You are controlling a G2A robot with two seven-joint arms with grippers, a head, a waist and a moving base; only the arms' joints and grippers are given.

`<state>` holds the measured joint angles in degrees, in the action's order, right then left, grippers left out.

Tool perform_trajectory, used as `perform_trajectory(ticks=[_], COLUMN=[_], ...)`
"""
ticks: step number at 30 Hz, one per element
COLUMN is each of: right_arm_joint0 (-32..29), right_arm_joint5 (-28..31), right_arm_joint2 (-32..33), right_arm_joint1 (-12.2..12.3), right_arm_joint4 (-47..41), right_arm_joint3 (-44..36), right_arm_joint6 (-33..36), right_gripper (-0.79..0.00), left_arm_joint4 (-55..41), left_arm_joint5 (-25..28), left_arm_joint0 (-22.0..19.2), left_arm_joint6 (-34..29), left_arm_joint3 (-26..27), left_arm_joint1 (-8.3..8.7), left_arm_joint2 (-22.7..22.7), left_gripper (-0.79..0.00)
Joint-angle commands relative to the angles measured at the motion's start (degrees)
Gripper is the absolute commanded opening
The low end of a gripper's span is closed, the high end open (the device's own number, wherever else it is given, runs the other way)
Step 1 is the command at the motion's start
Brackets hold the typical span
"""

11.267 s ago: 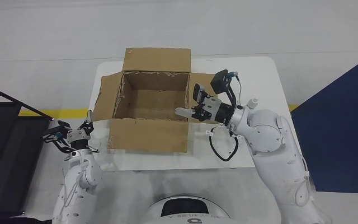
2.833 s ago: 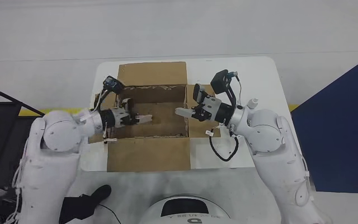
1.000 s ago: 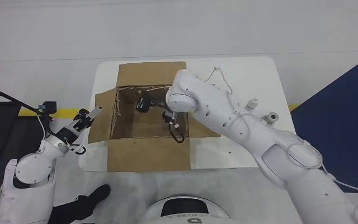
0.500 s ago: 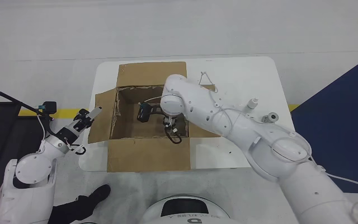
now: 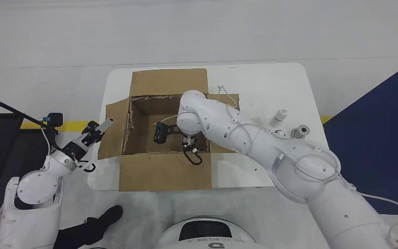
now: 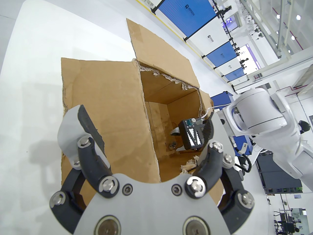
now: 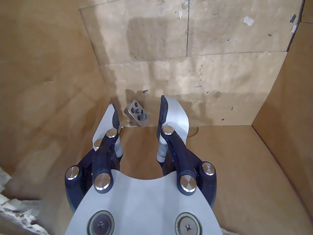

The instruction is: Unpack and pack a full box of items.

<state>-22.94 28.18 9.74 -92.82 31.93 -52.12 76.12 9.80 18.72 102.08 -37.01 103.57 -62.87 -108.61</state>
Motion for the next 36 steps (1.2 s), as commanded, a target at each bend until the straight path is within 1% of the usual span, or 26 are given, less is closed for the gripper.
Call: perform_trajectory(ticks=[1,10,14,16,20,24,30,31,32,33,34,36], right_arm_joint0=[-0.04,-1.11,-1.85,-2.47,-3.46,-4.18,-3.78,-3.60,-3.44,-3.16,-2.83,-2.02], right_arm_joint5=[0.54,-0.39,-1.37,-2.17,-3.16,-4.64,-6.69,-6.76,-6.77,-6.68,-6.48,-5.88], right_arm_joint2=[0.00,0.00,0.00,0.00,0.00,0.00,0.00,0.00,0.00,0.00,0.00,0.00], right_arm_joint1=[0.22,1.18,1.23,1.17,0.83,0.03,-2.24,-2.67,-3.10,-3.51,-3.90,-4.56], right_arm_joint4=[0.03,0.36,1.40,2.38,5.26,8.17,9.69,9.87,9.99,10.15,10.15,10.15], right_arm_joint3=[0.34,-1.22,-1.63,-1.84,-2.20,-0.99,3.05,3.75,4.34,4.81,5.24,5.92], right_arm_joint6=[-0.54,0.40,1.38,2.19,3.18,4.66,6.71,6.78,6.79,6.70,6.50,5.89], right_gripper=[-0.400,-0.406,-0.431,-0.437,-0.425,-0.446,-0.551,-0.643,-0.711,-0.736,-0.785,-0.785], left_arm_joint4=[0.00,0.00,0.00,0.00,0.00,0.00,0.00,0.00,0.00,0.00,0.00,0.00], left_arm_joint5=[0.00,0.00,0.00,0.00,0.00,0.00,0.00,0.00,0.00,0.00,0.00,0.00], left_arm_joint0=[0.00,0.00,0.00,0.00,0.00,0.00,0.00,0.00,0.00,0.00,0.00,0.00], left_arm_joint6=[0.00,0.00,0.00,0.00,0.00,0.00,0.00,0.00,0.00,0.00,0.00,0.00], left_arm_joint3=[0.00,0.00,0.00,0.00,0.00,0.00,0.00,0.00,0.00,0.00,0.00,0.00], left_arm_joint1=[0.00,0.00,0.00,0.00,0.00,0.00,0.00,0.00,0.00,0.00,0.00,0.00], left_arm_joint2=[0.00,0.00,0.00,0.00,0.00,0.00,0.00,0.00,0.00,0.00,0.00,0.00], left_gripper=[0.000,0.000,0.000,0.000,0.000,0.000,0.000,0.000,0.000,0.000,0.000,0.000])
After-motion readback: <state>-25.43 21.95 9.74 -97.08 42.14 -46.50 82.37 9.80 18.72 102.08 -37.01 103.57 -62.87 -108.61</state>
